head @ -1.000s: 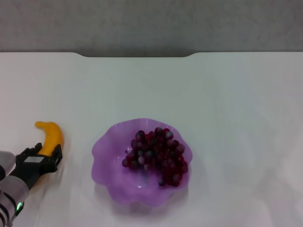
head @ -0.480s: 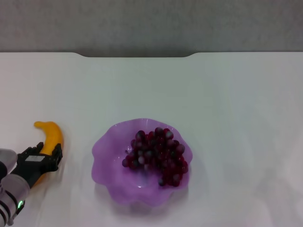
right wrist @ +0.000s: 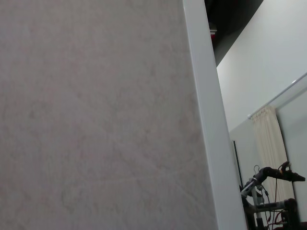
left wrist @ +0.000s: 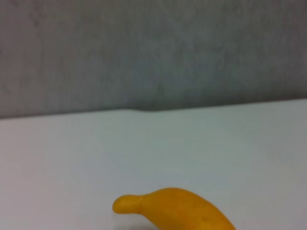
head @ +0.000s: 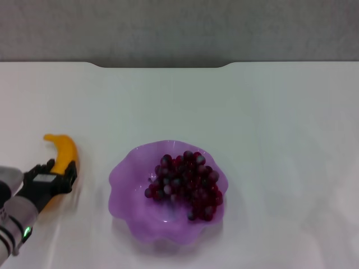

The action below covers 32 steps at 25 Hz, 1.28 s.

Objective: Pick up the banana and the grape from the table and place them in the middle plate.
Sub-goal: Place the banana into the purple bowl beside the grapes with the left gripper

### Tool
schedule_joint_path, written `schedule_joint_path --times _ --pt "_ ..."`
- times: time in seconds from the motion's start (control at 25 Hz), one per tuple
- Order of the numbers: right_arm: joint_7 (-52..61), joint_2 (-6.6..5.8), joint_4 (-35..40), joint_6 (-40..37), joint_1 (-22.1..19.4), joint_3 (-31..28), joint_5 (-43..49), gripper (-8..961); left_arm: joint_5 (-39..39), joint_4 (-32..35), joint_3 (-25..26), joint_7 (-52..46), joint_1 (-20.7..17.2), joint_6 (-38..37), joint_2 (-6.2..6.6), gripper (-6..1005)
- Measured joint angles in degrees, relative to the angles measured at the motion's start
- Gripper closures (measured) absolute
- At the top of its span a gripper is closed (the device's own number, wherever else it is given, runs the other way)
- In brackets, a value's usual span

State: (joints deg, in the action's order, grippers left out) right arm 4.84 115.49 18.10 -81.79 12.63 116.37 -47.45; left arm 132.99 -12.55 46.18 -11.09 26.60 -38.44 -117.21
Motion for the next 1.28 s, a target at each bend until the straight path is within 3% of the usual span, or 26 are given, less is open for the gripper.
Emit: schedule_joint_path --times 0.52,0.96,1.28 --pt "0.0 -0.01 -1.99 1.6 0.65 0.18 0.35 954 1.08 -1.61 -0.11 -4.63 2.86 -12.32 1.12 468" --pt "0.53 -0.24 -3.61 3.11 1.11 0.06 0.28 954 26.05 -14.05 -0.92 -9.8 -0.18 -15.02 3.16 445" --pt "0.58 -0.27 -3.68 3.84 1.61 0.09 0.44 954 31.38 -14.23 -1.88 -8.95 -0.28 -11.82 1.93 429"
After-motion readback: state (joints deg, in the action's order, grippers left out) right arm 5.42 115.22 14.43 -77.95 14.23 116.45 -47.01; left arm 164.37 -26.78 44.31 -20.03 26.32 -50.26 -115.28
